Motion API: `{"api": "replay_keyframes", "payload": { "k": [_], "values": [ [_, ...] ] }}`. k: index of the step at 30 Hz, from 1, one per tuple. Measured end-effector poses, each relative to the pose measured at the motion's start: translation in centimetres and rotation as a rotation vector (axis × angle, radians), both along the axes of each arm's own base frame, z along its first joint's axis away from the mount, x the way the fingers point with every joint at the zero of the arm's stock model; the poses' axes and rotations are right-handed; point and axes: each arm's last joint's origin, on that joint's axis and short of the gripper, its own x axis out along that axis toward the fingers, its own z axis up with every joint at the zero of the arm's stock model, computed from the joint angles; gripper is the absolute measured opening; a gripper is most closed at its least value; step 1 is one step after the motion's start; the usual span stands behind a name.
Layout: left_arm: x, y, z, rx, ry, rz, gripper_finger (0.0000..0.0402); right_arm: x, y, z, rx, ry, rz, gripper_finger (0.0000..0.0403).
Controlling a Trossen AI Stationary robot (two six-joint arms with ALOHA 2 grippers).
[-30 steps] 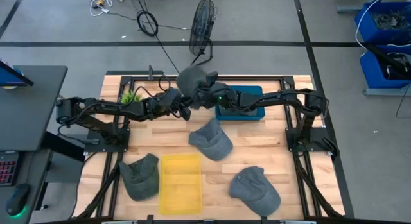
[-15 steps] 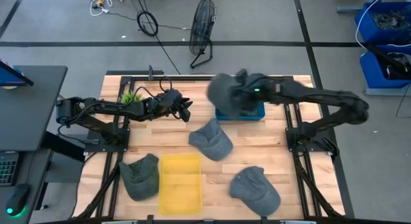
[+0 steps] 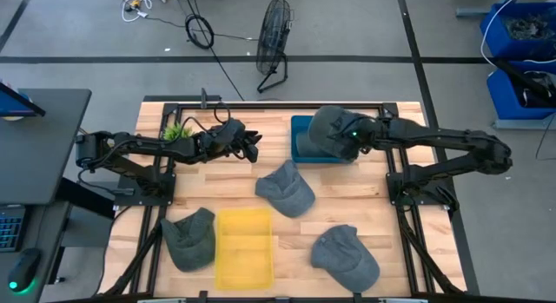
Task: Pick & Place hat
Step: Put the top dark gray cap into the blue bin
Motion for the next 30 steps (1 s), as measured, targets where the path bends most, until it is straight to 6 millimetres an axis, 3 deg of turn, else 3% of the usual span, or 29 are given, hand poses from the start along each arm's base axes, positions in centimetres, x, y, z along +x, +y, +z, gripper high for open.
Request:
{"api": "replay_keyframes", "payload": {
  "k": [6, 14, 18, 25, 30],
  "values": [
    [0.0, 0.1, 0.0, 0.000, 0.001, 0.002, 0.0110, 1.7, -1.7, -3.6, -0.029, -0.085, 0.174, 0.0000],
    [0.0, 0.1, 0.0, 0.001, 0.001, 0.002, 0.0110, 1.4, -3.6, -8.1, 0.055, 0.098, 0.136, 0.0001],
    [0.0, 0.1, 0.0, 0.001, 0.002, 0.002, 0.0110, 1.6, -4.4, -8.4, -0.024, 0.136, 0.151, 0.0006],
    [0.0, 0.1, 0.0, 0.001, 0.002, 0.002, 0.0110, 2.5, -5.2, -6.3, -0.269, 0.067, 0.245, 0.0007],
    [0.0, 0.1, 0.0, 0.001, 0.002, 0.002, 0.0110, 2.1, -5.5, -6.8, -0.273, 0.168, 0.302, 0.0008]
  ]
}}
